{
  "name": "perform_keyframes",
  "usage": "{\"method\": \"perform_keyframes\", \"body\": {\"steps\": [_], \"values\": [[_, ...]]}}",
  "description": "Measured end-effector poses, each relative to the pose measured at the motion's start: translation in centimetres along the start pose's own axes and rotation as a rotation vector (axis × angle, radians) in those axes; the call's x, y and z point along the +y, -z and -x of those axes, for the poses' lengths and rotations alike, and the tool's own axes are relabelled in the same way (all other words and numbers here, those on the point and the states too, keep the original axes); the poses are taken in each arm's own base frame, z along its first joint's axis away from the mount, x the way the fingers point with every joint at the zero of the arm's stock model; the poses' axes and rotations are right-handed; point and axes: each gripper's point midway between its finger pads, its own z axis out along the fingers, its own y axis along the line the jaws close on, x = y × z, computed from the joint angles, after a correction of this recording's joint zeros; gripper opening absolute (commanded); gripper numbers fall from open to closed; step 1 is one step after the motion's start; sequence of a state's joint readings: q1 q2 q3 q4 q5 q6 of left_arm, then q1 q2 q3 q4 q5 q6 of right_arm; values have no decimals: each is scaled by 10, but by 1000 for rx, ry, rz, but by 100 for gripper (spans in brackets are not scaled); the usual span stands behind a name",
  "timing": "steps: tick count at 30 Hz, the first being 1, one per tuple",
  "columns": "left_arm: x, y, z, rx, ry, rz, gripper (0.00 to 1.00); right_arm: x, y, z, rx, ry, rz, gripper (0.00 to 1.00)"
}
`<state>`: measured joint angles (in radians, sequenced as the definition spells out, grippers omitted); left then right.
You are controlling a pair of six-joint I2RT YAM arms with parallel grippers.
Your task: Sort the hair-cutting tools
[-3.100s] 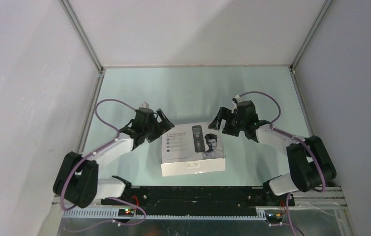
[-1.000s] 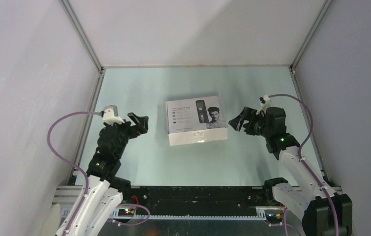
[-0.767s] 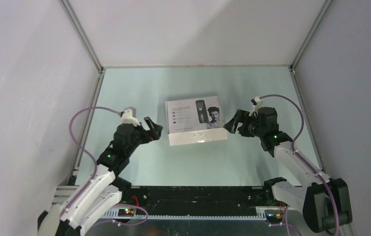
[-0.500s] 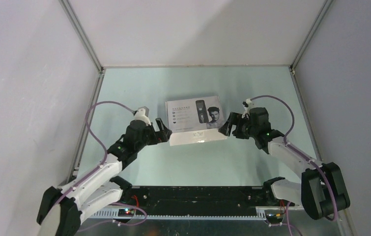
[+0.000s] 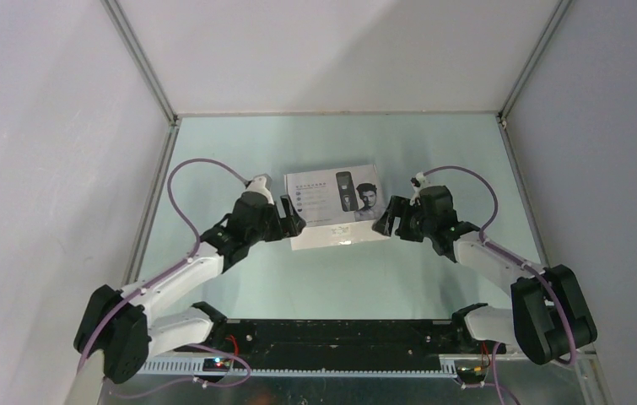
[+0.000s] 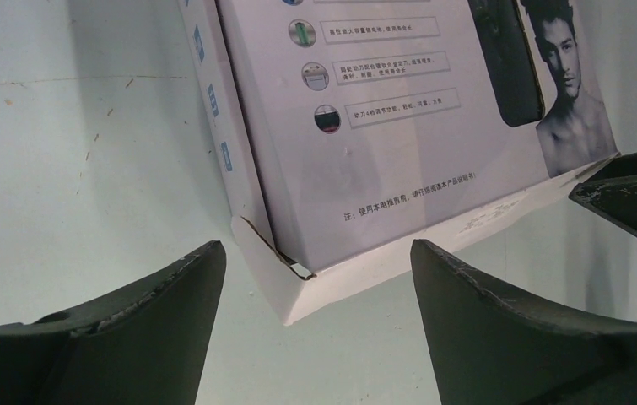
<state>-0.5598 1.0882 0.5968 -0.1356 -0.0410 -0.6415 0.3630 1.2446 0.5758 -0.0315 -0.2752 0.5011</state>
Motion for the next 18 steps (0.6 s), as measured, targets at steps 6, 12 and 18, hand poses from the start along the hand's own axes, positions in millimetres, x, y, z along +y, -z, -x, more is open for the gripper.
{"method": "perform_keyframes", "body": {"steps": [6,12,18], "values": [[1,-8,-3,42,7,27,80,-1,0,-1,1,-4,-8,79],[0,-7,-13,98,6,34,70,0,0,-3,13,-12,2,75],[-9,-2,-15,137,5,6,68,6,2,-10,46,-39,29,70]]}}
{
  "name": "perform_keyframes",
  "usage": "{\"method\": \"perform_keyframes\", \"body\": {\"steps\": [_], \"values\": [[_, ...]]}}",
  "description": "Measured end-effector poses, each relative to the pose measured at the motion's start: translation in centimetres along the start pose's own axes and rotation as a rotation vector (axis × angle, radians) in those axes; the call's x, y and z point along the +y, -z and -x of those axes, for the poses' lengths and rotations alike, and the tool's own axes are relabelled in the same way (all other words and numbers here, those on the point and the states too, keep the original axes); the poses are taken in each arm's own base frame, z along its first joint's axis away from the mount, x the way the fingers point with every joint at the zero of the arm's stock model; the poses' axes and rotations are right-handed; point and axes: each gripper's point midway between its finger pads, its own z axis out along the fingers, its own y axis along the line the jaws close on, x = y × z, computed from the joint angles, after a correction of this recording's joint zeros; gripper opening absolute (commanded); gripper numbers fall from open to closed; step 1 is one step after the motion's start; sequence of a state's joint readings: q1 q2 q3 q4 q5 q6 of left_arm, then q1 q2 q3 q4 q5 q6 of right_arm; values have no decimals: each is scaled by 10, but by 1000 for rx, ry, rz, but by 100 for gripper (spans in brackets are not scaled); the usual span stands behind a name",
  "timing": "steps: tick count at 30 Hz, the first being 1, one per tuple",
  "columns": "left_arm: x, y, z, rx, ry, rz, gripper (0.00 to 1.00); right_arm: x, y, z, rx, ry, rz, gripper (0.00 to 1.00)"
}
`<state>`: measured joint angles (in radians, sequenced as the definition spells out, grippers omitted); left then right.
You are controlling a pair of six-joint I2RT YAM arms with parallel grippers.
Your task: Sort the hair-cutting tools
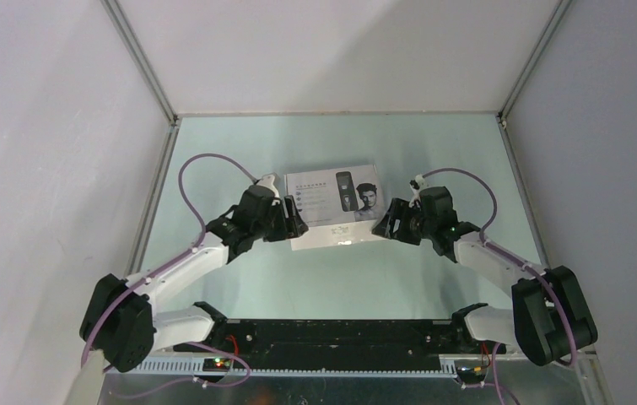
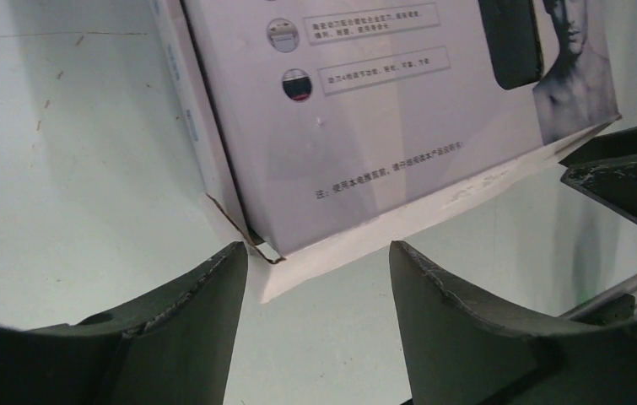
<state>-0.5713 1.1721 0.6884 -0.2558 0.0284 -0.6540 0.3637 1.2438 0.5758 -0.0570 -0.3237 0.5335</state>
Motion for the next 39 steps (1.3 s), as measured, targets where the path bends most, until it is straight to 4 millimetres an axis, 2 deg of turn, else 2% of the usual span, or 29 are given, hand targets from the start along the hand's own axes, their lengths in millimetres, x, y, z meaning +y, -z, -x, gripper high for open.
{"method": "perform_keyframes", "body": {"steps": [4,20,39], "values": [[-8,4,-1,22,-3,-29,67,4,5,-3,14,-17,12,68],[-17,14,-9,86,-4,-51,65,15,25,-4,16,-48,27,67],[-22,22,-12,107,26,-52,65,28,40,-3,22,-76,33,66]]}}
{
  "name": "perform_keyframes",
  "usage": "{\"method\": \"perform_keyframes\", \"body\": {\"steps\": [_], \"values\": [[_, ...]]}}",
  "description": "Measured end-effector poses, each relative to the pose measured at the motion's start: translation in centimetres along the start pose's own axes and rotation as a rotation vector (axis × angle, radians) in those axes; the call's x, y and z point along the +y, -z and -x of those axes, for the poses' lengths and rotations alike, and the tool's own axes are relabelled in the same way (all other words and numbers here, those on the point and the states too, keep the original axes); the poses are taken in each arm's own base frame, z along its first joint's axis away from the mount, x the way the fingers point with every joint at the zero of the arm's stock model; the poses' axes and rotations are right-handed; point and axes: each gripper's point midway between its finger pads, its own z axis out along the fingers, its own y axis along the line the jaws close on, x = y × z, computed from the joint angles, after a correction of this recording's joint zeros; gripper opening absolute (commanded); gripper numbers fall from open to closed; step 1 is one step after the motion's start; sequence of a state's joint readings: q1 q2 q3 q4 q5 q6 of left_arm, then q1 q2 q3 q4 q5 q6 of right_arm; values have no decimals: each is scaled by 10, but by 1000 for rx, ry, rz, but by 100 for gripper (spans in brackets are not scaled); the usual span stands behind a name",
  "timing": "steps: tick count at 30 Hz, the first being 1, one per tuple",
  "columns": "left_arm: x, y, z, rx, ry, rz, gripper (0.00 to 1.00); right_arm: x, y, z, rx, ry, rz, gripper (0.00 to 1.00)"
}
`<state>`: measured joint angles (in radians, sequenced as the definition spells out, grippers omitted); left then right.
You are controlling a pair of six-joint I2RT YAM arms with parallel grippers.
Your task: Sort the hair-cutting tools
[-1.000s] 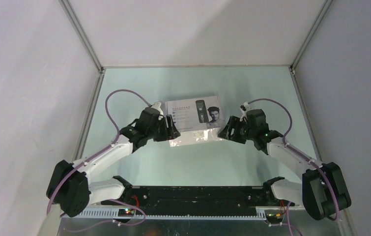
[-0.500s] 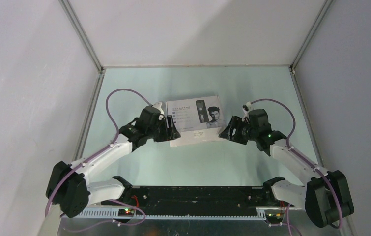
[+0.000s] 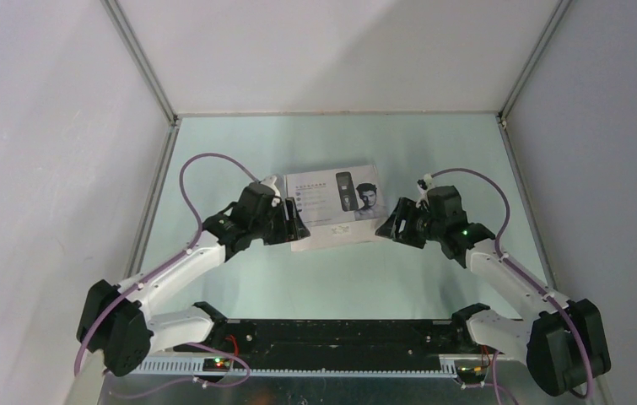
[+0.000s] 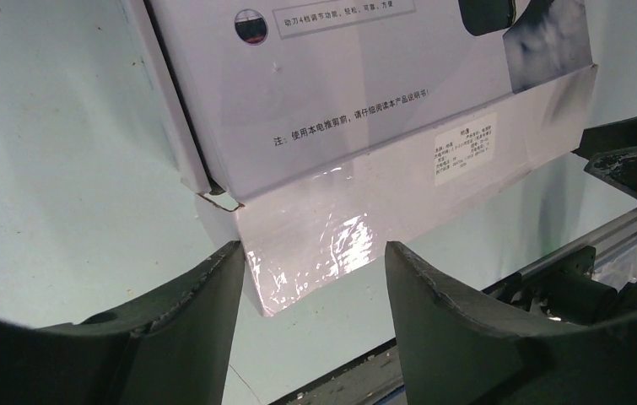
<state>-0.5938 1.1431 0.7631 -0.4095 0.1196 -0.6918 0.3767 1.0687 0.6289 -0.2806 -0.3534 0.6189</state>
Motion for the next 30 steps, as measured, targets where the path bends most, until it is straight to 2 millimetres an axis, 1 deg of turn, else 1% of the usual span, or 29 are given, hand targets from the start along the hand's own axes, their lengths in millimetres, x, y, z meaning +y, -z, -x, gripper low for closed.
{"method": "perform_keyframes", "body": {"steps": [7,16,22,30], "values": [[0,1,-1,2,9,1,65,1,0,-1,2,-14,-3,66],[-5,10,4,-4,8,-3,65,8,5,0,12,-16,-4,67],[-5,10,4,-2,8,-1,66,12,8,4,8,-14,0,67],[-5,10,3,1,9,-1,67,13,9,3,13,-11,-9,68]]}}
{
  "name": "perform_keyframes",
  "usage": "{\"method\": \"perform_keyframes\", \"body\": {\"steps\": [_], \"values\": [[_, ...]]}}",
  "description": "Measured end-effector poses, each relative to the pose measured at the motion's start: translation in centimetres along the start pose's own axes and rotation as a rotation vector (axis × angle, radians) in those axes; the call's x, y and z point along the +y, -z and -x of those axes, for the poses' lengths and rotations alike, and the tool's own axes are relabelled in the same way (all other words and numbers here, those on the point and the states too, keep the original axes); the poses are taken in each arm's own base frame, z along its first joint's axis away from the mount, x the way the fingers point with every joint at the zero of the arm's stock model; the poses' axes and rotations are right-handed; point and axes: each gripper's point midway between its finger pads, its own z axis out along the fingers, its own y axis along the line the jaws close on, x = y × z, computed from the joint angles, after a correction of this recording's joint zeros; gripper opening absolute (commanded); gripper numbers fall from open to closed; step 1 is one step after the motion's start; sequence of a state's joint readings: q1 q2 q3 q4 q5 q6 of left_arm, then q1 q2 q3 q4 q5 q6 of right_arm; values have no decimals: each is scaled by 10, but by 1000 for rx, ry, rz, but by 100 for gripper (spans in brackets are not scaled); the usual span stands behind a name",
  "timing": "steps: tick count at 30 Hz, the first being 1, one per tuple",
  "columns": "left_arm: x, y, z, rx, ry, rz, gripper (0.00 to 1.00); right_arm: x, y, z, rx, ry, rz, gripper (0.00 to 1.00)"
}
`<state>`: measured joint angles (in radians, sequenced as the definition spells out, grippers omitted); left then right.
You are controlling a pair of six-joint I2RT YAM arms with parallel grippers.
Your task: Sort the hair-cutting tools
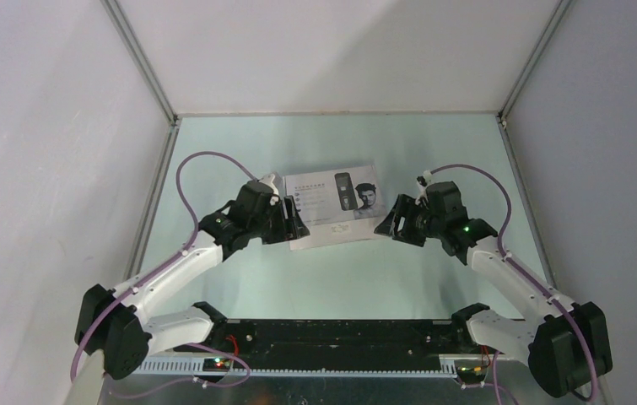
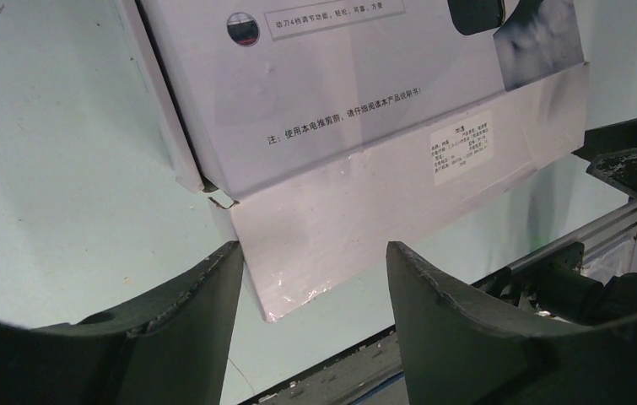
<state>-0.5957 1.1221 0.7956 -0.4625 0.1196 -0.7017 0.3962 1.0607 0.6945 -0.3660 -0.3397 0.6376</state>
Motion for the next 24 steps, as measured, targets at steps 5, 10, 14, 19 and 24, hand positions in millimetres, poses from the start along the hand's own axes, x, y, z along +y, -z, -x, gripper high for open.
{"method": "perform_keyframes", "body": {"steps": [5,10,14,19,24], "values": [[0,0,-1,5,0,0,67,-2,-1,-1,0,9,-13,68],[-1,0,-4,19,-1,-6,67,-3,-1,-2,2,15,-22,69],[0,-2,-6,29,-1,-1,68,-4,-1,-3,5,18,-29,69],[2,-4,-8,38,0,6,68,-5,-2,-4,7,21,-34,69],[2,-4,-8,38,0,6,67,-5,-3,-5,9,28,-36,70]]}}
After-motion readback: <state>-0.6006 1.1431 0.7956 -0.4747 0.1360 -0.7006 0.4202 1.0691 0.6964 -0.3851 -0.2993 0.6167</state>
